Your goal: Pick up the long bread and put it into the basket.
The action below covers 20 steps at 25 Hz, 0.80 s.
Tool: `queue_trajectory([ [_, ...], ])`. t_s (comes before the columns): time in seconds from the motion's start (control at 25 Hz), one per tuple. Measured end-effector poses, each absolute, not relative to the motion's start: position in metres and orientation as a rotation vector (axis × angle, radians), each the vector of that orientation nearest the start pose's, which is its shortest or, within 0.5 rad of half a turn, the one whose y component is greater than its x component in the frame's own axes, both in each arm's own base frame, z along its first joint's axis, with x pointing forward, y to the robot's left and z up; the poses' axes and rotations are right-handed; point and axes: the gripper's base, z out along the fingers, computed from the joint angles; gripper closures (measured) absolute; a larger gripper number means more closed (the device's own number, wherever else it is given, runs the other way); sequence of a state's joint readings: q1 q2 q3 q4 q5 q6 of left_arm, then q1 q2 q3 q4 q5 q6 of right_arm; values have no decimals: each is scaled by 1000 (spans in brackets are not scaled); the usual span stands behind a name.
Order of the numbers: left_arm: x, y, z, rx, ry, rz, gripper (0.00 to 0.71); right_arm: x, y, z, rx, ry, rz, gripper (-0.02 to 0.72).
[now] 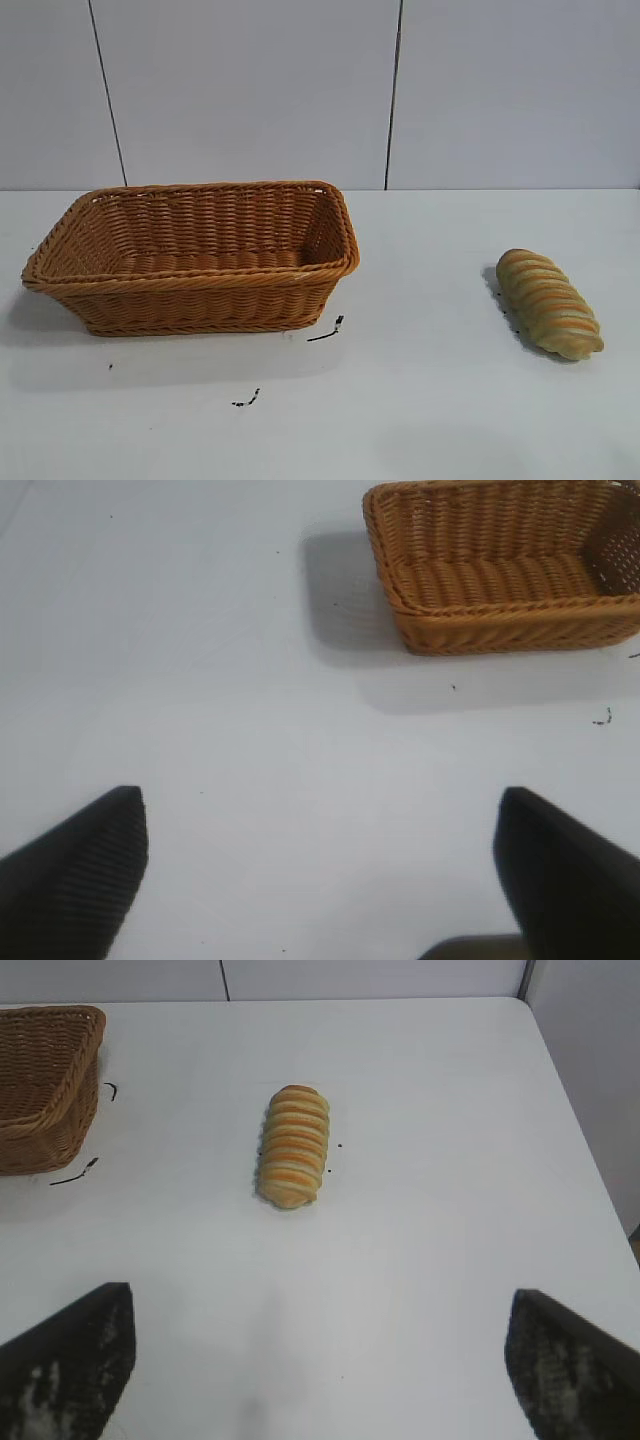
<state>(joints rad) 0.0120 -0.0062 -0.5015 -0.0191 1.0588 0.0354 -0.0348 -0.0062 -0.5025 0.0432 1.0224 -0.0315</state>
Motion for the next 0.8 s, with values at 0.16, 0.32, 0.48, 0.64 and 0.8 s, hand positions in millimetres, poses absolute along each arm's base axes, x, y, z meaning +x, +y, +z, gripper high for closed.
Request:
queue_trajectory([
  [0.16,-6,-2,278,25,2034,7,17,-5,4,281,2,1997,9,13],
  [0.32,-6,-2,278,25,2034,7,17,-5,3,281,2,1997,6,13],
  [0.48,-6,-2,278,25,2034,7,17,-4,3,282,2,1999,0,13],
  [0.64,-6,-2,278,25,2034,7,17,14,2,291,6,2098,4,13],
  [0.8,-6,-2,278,25,2034,7,17,53,2,302,13,2270,28,13],
])
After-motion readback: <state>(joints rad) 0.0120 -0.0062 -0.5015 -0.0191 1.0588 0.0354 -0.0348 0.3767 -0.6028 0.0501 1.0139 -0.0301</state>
